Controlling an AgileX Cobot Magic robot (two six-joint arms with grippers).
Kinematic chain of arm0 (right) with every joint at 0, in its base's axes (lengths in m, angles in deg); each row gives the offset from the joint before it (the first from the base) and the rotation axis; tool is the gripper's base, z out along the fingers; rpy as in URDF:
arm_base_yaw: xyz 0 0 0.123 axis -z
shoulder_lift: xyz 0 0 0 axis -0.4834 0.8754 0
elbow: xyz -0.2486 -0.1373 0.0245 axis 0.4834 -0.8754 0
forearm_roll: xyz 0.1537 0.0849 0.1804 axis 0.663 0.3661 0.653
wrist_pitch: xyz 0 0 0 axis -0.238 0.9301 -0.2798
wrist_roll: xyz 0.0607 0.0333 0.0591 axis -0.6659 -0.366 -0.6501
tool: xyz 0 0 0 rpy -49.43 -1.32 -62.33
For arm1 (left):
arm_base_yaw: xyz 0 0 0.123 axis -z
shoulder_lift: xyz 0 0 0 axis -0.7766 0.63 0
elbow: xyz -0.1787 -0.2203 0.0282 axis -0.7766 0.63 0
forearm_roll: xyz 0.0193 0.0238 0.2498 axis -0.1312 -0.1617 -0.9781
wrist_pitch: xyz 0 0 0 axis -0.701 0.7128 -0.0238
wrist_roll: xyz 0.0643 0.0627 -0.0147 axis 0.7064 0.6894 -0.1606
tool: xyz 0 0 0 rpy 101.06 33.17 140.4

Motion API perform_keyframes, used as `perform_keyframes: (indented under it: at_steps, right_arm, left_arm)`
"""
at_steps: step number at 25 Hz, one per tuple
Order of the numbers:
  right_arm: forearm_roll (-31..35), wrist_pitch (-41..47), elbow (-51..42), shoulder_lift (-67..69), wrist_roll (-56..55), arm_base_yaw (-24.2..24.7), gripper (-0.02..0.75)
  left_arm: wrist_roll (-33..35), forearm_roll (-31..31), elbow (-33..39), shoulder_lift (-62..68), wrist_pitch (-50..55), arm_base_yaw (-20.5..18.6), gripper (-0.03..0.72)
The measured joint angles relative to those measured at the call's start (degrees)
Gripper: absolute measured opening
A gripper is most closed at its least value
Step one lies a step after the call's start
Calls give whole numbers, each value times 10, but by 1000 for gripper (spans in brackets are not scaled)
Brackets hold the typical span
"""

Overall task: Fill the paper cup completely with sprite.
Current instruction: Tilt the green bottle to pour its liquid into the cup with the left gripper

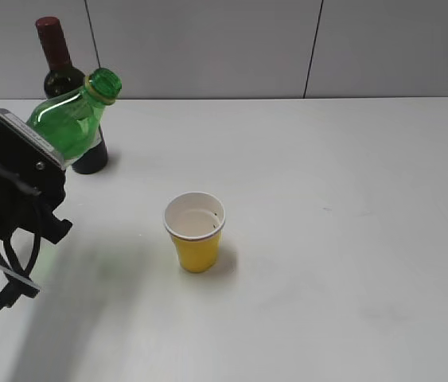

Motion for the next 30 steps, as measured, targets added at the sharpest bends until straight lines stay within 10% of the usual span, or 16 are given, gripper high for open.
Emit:
perform_keyframes:
  at_steps: [30]
  right_arm:
    - [0,0,0,0,0,0,594]
  left_arm:
    - [262,97,-16,38,-7,36,449]
